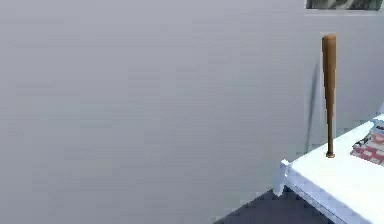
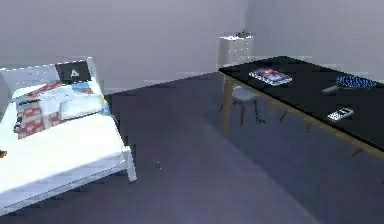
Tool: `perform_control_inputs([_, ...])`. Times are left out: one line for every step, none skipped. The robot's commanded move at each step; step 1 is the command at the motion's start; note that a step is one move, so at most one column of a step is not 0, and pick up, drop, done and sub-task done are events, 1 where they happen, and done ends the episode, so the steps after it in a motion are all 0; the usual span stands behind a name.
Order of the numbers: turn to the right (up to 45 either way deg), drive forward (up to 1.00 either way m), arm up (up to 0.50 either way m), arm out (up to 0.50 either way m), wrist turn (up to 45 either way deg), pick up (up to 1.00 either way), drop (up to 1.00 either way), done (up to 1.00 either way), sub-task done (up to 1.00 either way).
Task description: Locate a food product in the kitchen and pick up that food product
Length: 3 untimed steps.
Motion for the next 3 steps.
perform_control_inputs([-45.0,0.0,0.0,0.0,0.0,0.0,0.0,0.0,0.0])
perform_control_inputs([-45.0,0.0,0.0,0.0,0.0,0.0,0.0,0.0,0.0])
perform_control_inputs([-45.0,0.0,0.0,0.0,0.0,0.0,0.0,0.0,0.0])
